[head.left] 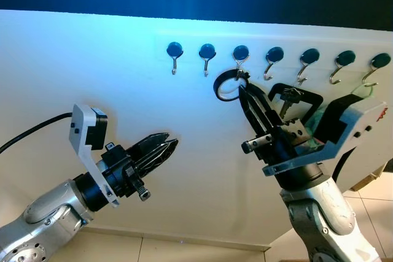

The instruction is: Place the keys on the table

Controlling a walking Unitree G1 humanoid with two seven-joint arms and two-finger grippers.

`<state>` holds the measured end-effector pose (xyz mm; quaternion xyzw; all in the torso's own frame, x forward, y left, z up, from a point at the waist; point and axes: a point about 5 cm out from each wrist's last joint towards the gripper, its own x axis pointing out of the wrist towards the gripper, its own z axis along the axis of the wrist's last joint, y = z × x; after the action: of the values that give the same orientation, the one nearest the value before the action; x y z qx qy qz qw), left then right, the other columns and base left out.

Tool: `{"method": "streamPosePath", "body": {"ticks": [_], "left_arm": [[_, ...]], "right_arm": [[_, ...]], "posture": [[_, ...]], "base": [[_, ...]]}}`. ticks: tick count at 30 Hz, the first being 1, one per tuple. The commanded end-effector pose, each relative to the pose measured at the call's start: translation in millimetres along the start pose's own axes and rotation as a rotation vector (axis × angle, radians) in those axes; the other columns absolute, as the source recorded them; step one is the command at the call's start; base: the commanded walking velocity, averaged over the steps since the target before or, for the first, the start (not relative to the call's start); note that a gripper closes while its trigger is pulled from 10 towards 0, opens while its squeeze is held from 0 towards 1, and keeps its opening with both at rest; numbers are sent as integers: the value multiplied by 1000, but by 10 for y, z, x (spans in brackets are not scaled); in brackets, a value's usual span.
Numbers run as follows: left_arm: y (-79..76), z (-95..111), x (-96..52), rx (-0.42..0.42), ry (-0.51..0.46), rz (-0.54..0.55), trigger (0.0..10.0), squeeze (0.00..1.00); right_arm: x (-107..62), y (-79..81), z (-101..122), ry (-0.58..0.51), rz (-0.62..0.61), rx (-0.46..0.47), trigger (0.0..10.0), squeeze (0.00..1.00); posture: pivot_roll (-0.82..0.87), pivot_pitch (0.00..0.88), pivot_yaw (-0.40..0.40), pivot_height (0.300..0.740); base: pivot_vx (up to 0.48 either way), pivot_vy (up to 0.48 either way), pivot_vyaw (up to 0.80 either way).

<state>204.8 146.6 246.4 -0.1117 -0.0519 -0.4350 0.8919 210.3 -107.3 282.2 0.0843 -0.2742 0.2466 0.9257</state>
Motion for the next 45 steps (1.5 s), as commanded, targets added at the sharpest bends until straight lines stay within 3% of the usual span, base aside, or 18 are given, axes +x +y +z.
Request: {"method": "streamPosePath", "body": {"ticks": [1,8,16,19,22,30,38,39,43,44,45], "left_arm": [[9,-32,-8,2,38,-7,10000,0],[7,-42,10,-2,37,-11,10000,0],[0,-45,8,-3,36,-10,10000,0],[1,-43,3,-3,36,-6,10000,0],[2,-42,2,-3,36,-5,10000,0],[-2,-45,3,-5,36,-6,10000,0],[-10,-49,5,-7,35,-7,10000,0],[-13,-51,5,-8,35,-7,10000,0],[-13,-54,1,-9,35,-6,10000,0],[-12,-54,0,-9,35,-5,10000,0],[-14,-55,-1,-9,35,-5,10000,0]], "right_arm": [[-33,53,-31,38,55,23,10000,0],[-17,13,-40,64,53,79,10000,0],[-36,-21,-54,86,61,25,10000,0],[-74,21,-23,49,111,-194,10000,0],[-83,12,-47,64,109,-219,10000,0],[-48,-17,-130,135,30,-24,10000,0],[-62,-55,-187,144,13,-65,10000,0],[-61,-58,-184,140,9,-82,10000,1000],[-52,-63,-164,131,0,-87,10000,1000],[-55,-69,-161,129,-2,-89,10000,0],[-66,-71,-163,128,-1,-94,10000,0]], "posture": [[44,175,25,740],[40,177,25,740],[43,178,23,740],[47,180,22,740],[47,183,22,740],[43,184,23,740],[44,185,20,740],[44,187,18,740],[45,188,17,740],[45,188,17,740],[46,188,15,740]], "base": [[0,0,0],[0,0,0],[0,0,0],[0,0,0],[0,0,0],[0,0,0],[0,0,0],[0,0,0],[0,0,0],[0,0,0],[0,0,0]]}}
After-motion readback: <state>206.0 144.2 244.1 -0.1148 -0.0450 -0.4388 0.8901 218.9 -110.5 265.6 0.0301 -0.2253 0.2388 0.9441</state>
